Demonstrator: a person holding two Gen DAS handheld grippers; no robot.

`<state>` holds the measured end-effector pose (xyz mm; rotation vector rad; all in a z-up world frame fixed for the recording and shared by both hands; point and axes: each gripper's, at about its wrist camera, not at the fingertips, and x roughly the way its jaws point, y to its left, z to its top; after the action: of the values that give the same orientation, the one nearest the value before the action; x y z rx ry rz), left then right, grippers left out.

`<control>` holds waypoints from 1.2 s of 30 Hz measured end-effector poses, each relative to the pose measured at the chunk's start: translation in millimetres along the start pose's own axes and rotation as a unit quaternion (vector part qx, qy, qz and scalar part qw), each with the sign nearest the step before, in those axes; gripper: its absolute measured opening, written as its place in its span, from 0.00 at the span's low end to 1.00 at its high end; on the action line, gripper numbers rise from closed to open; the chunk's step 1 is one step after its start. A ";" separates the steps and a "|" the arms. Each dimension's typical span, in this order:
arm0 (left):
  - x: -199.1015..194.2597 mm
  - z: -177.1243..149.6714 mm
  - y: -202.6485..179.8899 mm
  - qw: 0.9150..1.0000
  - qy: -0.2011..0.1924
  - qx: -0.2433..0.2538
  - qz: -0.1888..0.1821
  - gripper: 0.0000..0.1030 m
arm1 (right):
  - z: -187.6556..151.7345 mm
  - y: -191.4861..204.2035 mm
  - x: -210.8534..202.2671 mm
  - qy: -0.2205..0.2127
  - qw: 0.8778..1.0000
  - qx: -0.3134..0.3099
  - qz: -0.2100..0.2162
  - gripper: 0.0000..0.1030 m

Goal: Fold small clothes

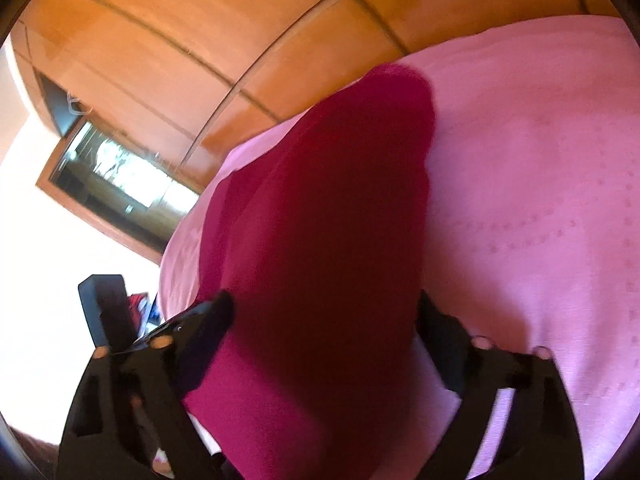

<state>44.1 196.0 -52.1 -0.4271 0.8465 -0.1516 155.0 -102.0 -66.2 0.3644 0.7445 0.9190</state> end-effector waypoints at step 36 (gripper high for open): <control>196.8 40.2 -303.7 0.949 0.124 0.236 -0.170 0.34 | -25.9 -155.8 -217.9 -0.177 0.952 0.107 -0.227 0.71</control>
<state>215.3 -125.0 -36.2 -0.0966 0.9439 -0.7249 143.2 -370.3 -82.7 0.5067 0.5615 0.3250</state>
